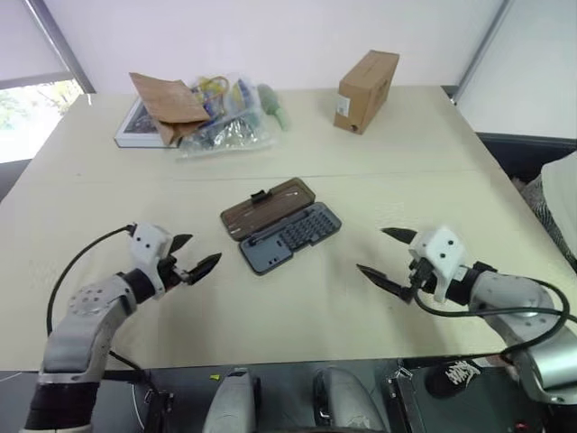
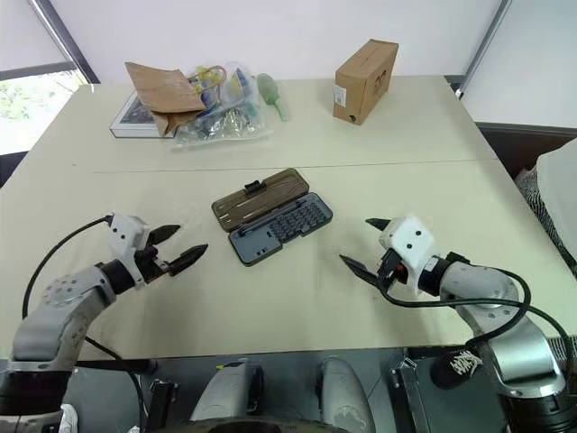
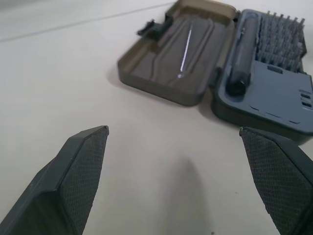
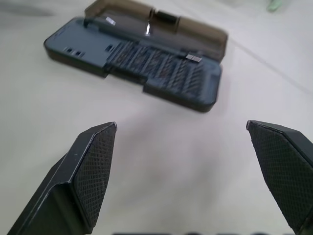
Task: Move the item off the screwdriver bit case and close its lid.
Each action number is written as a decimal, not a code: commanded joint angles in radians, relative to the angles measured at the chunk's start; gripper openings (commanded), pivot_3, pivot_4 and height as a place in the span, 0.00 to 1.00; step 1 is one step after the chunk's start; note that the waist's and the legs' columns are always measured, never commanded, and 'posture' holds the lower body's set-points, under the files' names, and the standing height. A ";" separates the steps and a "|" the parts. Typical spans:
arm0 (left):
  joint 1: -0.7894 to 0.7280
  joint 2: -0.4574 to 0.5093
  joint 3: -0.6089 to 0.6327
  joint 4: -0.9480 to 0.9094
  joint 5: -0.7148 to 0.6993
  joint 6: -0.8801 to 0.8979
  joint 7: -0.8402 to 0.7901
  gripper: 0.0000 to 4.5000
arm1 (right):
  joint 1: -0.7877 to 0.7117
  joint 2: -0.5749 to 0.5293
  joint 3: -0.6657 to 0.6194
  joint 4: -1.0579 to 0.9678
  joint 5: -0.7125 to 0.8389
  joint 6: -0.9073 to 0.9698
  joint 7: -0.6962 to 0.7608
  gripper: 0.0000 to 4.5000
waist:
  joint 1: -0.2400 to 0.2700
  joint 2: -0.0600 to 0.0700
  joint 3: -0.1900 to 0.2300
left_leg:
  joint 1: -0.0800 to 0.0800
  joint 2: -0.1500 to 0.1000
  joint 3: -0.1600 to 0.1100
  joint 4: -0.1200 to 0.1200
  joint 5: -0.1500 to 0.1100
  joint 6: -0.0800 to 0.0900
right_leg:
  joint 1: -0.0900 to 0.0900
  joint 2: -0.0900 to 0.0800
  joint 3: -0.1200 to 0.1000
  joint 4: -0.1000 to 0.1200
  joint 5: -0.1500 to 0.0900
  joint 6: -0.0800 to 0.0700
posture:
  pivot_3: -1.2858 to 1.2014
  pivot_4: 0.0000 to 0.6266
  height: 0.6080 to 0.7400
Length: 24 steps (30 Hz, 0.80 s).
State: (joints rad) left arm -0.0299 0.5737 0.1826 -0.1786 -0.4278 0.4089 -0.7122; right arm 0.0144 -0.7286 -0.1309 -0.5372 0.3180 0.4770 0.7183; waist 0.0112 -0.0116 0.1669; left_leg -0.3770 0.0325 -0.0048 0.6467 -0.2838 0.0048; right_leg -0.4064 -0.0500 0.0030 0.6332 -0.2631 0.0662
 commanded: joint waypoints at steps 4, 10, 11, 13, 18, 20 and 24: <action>-0.020 0.007 0.020 -0.013 -0.013 -0.015 -0.014 1.00 | -0.021 -0.013 -0.016 -0.023 0.011 -0.006 0.009 0.98 | 0.000 0.000 0.000 | 0.000 0.000 0.000 0.000 0.000 0.000 | 0.000 0.000 0.000 0.000 0.000 0.000 | 0.52 0.24 1.00; -0.025 -0.005 0.011 -0.020 -0.011 -0.010 -0.004 1.00 | -0.022 -0.010 -0.001 -0.019 0.000 -0.013 0.004 0.98 | -0.001 0.000 0.000 | 0.000 0.000 0.000 0.000 0.000 0.000 | 0.000 0.000 0.000 0.000 0.000 0.000 | 0.52 0.24 1.00; -0.025 -0.005 0.010 -0.020 -0.009 -0.010 -0.004 1.00 | -0.022 -0.009 0.000 -0.019 -0.001 -0.013 0.004 0.98 | -0.001 0.000 0.000 | 0.000 0.000 0.000 0.000 0.000 0.000 | 0.000 0.000 0.000 0.000 0.000 0.000 | 0.52 0.24 1.00; -0.025 -0.006 0.007 -0.020 -0.007 -0.009 -0.003 1.00 | -0.024 -0.007 0.003 -0.020 -0.002 -0.011 0.001 0.98 | -0.001 0.000 0.000 | 0.000 0.000 0.000 0.000 0.000 0.000 | 0.000 0.000 0.000 0.000 0.000 0.000 | 0.52 0.24 1.00; -0.022 -0.006 0.001 -0.021 -0.005 -0.005 -0.004 1.00 | -0.028 -0.006 0.007 -0.020 -0.002 -0.011 -0.003 0.98 | -0.001 0.000 0.000 | 0.000 0.000 0.000 0.000 0.000 0.000 | 0.000 0.000 0.000 0.000 0.000 0.000 | 0.52 0.24 1.00; -0.020 -0.006 0.000 -0.022 -0.004 -0.004 -0.003 1.00 | -0.029 -0.006 0.007 -0.020 -0.002 -0.010 -0.004 0.98 | -0.001 0.000 0.000 | 0.000 0.000 0.000 0.000 0.000 0.000 | 0.000 0.000 0.000 0.000 0.000 0.000 | 0.52 0.24 1.00; -0.015 -0.007 -0.004 -0.026 -0.004 -0.002 -0.004 1.00 | -0.035 -0.007 0.006 -0.017 -0.002 -0.010 -0.007 0.98 | -0.001 0.000 0.000 | 0.000 0.000 0.000 0.000 0.000 0.000 | 0.000 0.000 0.000 0.000 0.000 0.000 | 0.52 0.24 1.00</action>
State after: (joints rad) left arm -0.0465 0.5663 0.1771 -0.1752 -0.4264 0.4075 -0.7164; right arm -0.0059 -0.7331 -0.1190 -0.5370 0.3175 0.4761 0.7149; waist 0.0106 -0.0119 0.1670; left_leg -0.3771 0.0323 -0.0046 0.6468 -0.2838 0.0048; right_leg -0.4063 -0.0497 0.0030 0.6331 -0.2630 0.0664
